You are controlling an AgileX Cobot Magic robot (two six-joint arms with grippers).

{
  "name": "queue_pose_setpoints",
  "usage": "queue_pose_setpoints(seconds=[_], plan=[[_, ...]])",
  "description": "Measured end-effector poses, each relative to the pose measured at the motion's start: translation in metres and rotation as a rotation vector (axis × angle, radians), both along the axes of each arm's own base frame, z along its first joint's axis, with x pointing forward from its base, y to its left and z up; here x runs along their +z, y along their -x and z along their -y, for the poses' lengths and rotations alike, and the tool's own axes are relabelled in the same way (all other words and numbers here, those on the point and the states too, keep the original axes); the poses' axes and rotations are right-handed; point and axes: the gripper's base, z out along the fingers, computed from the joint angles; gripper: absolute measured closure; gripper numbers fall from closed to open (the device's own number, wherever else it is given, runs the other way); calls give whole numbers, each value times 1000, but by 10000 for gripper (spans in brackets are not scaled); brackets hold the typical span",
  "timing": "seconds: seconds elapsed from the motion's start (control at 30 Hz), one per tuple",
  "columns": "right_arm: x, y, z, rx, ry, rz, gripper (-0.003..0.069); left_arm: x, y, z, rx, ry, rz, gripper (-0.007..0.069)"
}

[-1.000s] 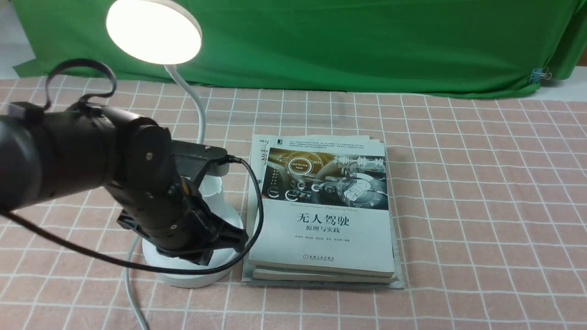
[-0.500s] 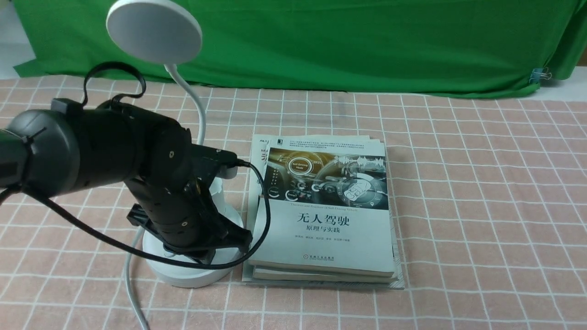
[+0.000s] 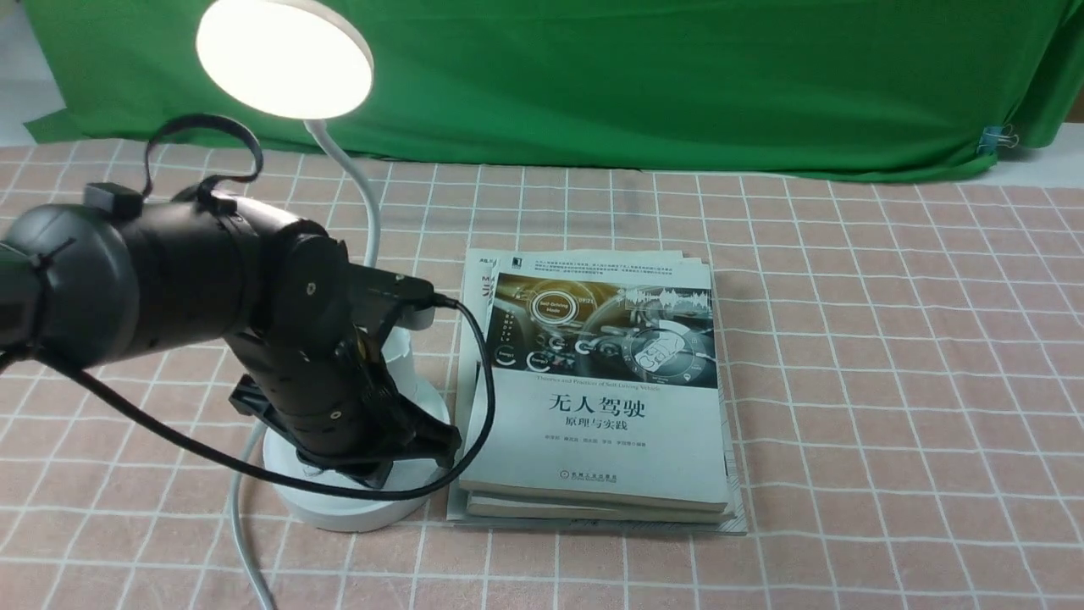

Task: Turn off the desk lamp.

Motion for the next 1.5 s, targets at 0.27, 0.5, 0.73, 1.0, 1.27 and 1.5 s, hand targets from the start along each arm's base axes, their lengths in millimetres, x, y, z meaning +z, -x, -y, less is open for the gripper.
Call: queue_pose_setpoints(seconds=[0.27,0.5,0.73,1.0,1.27,1.5], plan=[[0,0,0,0,0,0,419,1,-2,-3,7,-6,-8,619],[0,0,0,0,0,0,419,39,20,-10,17,27,15,619],[0,0,0,0,0,0,419,98,63,-28,21,136,217,619],[0,0,0,0,0,0,419,97,148,-63,66,356,586,619],[0,0,0,0,0,0,419,74,187,-81,76,415,709,619],[0,0,0,0,0,0,419,64,192,-84,67,398,704,619]])
